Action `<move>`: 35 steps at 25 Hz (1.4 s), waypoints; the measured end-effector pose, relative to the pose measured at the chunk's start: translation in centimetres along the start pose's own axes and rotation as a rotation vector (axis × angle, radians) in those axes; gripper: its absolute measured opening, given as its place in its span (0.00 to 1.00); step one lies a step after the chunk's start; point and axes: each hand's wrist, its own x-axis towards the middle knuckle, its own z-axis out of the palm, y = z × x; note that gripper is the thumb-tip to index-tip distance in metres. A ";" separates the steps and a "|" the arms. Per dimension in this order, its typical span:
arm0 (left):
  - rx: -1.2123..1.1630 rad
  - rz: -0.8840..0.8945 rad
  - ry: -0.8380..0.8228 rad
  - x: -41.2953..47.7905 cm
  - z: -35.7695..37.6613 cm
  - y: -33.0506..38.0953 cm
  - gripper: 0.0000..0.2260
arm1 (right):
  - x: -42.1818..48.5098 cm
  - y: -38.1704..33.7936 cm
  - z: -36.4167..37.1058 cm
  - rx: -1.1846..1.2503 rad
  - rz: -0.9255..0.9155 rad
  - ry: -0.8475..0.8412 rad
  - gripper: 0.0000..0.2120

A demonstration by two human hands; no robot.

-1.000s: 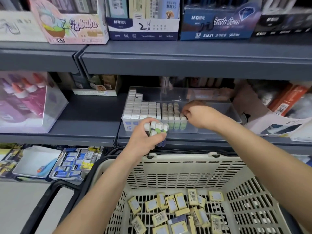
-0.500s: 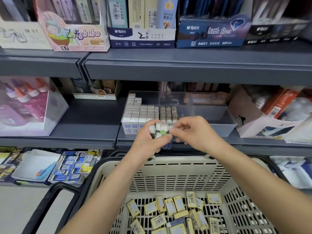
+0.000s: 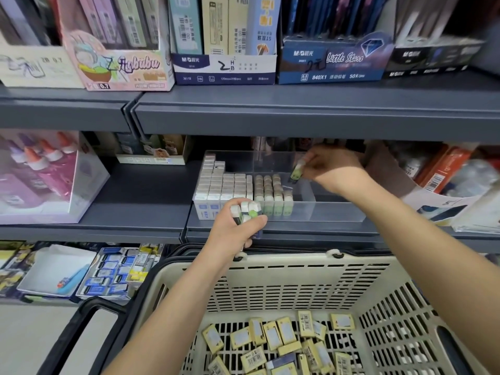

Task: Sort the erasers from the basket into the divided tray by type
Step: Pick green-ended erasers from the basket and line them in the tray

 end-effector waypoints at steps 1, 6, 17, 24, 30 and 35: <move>-0.005 -0.001 0.003 0.0 0.0 0.0 0.12 | 0.2 -0.1 0.5 -0.041 0.010 -0.033 0.03; -0.020 -0.006 -0.005 0.1 0.0 0.0 0.13 | 0.6 -0.3 2.4 -0.145 0.001 -0.167 0.05; -0.014 -0.003 0.010 0.3 -0.2 -0.4 0.14 | 0.6 -0.4 2.4 -0.417 -0.083 -0.212 0.11; -0.011 0.003 0.039 -0.2 0.2 0.3 0.14 | -5.0 -0.8 2.7 -0.007 -0.179 -0.042 0.04; 0.081 0.085 -0.052 -1.4 1.6 1.3 0.13 | -7.4 -1.8 3.2 0.438 -0.097 -0.196 0.04; 0.263 0.105 -0.048 -1.6 1.6 1.1 0.15 | -7.6 -1.3 2.8 0.394 -0.051 -0.293 0.06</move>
